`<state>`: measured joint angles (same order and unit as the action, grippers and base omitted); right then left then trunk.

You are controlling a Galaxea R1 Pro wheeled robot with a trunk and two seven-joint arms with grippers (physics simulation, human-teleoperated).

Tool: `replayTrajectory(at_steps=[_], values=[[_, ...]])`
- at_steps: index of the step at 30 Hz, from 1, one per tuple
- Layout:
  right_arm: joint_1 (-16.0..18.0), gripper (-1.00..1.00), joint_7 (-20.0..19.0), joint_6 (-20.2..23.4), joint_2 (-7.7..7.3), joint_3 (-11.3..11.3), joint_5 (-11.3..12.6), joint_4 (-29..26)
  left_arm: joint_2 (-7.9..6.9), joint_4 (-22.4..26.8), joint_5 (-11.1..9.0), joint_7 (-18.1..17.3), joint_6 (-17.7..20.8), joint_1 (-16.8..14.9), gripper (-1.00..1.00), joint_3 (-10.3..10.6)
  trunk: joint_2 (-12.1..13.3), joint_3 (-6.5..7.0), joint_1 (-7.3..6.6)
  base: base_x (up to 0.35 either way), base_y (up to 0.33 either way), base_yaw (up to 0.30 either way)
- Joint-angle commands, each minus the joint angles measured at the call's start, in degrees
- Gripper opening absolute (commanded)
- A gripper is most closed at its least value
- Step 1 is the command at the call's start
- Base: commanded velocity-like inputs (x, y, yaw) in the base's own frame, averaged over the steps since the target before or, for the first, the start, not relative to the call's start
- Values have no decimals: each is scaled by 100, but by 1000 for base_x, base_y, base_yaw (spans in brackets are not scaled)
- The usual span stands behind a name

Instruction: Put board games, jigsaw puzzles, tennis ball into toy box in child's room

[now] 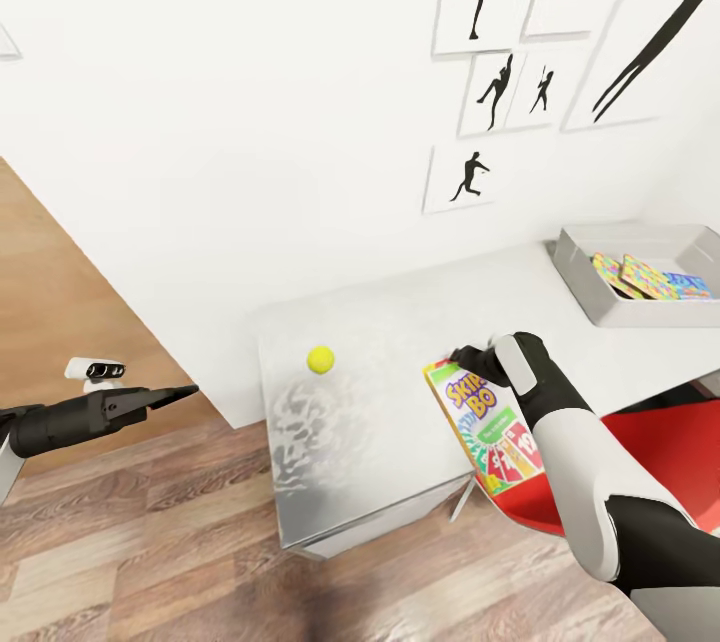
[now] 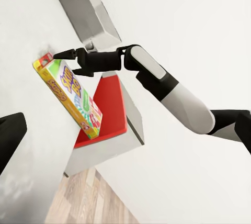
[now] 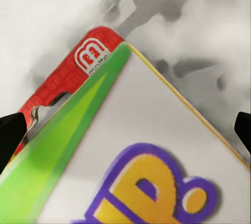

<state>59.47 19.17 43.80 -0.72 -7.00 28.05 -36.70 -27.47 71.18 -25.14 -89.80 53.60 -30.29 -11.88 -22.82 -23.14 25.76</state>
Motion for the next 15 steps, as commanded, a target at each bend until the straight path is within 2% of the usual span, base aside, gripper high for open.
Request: replayTrajectory(at_steps=[1,15], values=[[4,100,50,14,-2,-3,60,-7,-3,1,5,-21,62,-3,100,1,-10,-10,3,-25,7,0],[4,100,45,-6,18,-8,85,-35,0,1,-6,-21,63,-3,100,0,-10,14,3,-8,1,-17]])
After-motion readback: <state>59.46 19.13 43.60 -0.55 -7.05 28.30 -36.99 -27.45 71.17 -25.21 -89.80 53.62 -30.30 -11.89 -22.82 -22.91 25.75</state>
